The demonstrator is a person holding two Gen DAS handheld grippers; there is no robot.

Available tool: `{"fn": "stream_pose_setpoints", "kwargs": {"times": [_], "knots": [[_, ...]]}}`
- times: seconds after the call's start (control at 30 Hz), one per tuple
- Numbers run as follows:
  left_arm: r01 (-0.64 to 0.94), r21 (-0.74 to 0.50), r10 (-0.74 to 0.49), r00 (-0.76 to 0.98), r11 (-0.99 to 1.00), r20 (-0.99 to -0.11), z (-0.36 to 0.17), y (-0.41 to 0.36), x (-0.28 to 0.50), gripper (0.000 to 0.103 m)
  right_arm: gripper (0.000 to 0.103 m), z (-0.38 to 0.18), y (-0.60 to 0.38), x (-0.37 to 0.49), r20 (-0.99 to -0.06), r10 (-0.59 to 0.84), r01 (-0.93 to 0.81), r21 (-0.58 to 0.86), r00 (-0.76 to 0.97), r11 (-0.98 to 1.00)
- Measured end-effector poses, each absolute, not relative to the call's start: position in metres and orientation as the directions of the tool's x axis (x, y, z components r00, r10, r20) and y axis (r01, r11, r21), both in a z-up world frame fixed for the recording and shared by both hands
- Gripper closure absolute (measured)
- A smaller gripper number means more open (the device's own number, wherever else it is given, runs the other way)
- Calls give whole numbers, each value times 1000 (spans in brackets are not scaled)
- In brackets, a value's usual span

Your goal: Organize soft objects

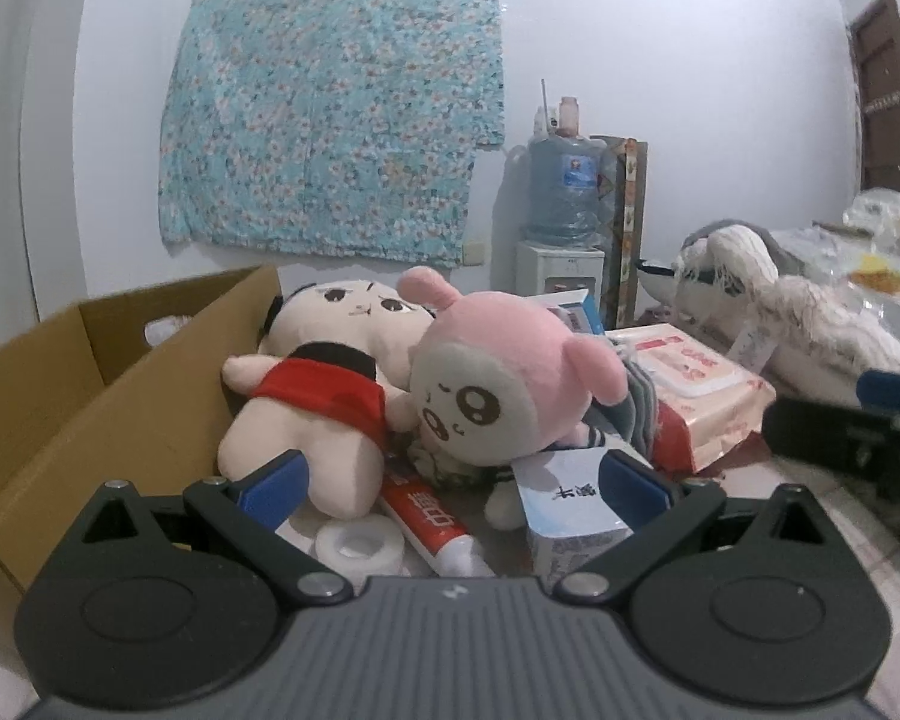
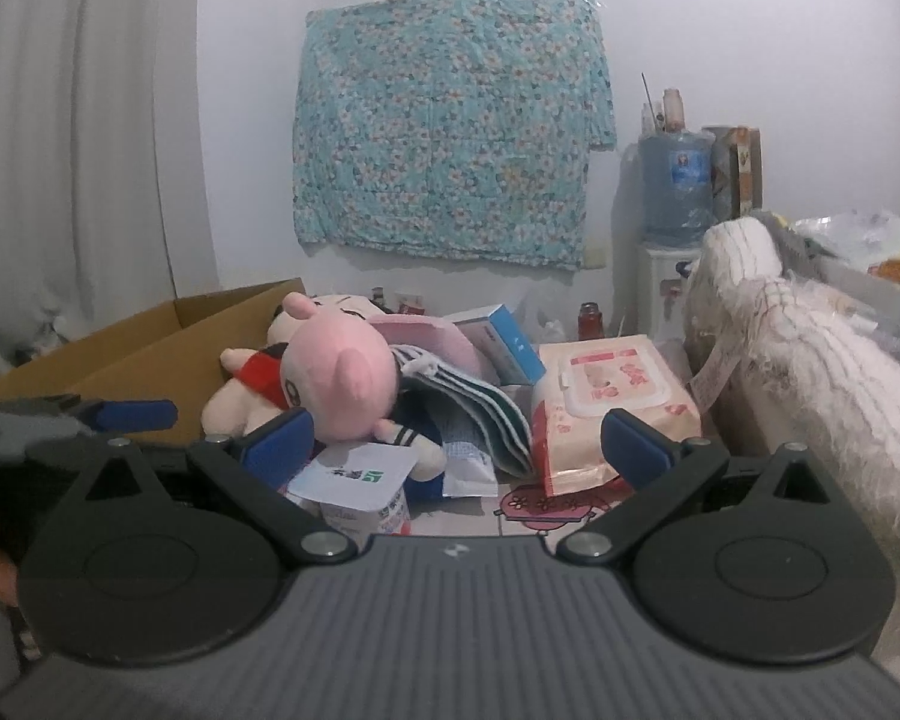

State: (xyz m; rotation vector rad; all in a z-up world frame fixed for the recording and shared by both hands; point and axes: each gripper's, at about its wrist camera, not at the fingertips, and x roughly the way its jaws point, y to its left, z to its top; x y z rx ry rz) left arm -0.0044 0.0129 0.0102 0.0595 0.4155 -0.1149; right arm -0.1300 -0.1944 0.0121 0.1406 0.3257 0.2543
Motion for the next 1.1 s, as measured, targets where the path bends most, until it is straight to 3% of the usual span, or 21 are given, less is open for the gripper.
{"fn": "stream_pose_setpoints", "kwargs": {"times": [0.13,0.27,0.47,0.73,1.1], "knots": [[111,71,-74,916,991,-395,10,12,-8,0,1,12,-201,-131,-284,277,-217,224,918,950],[116,-7,-108,905,993,-412,11,22,-9,0,1,13,-211,-129,-275,262,-189,265,925,945],[140,-25,-137,891,990,-433,9,24,-12,0,1,16,-213,-133,-266,204,-150,207,942,967],[150,73,-109,911,986,-398,4,13,-23,0,1,15,-212,-132,-273,253,-191,234,928,953],[120,55,-89,915,991,-394,5,18,-15,0,1,16,-204,-133,-280,283,-223,228,917,948]]}}
